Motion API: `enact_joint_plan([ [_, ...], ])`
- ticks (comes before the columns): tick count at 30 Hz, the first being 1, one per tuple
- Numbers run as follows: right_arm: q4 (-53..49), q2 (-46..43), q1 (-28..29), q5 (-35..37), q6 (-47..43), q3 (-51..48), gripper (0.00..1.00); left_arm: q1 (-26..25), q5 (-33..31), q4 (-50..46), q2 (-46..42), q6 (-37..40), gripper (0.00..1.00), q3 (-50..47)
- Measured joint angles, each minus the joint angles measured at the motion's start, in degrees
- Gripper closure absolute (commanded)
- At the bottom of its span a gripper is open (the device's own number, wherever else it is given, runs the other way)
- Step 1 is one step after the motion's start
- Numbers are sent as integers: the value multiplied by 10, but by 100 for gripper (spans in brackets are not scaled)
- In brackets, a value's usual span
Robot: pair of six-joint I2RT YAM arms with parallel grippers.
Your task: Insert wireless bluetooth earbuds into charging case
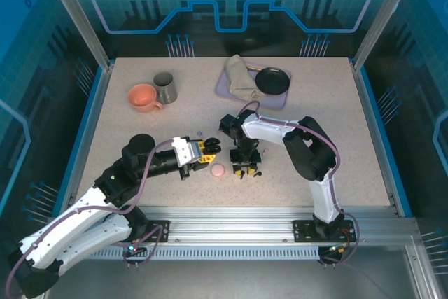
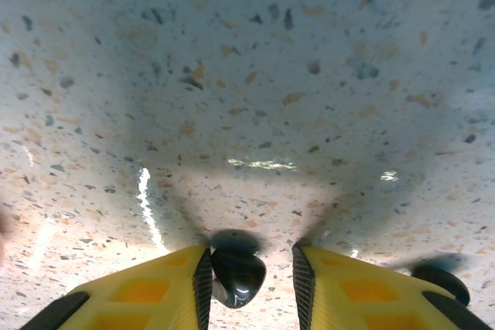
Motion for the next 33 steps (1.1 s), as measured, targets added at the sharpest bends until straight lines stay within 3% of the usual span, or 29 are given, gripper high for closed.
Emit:
enact_joint_plan([
  [33,-4,4,21,12,2,20,67,0,0,0,-1,0,100,-7],
])
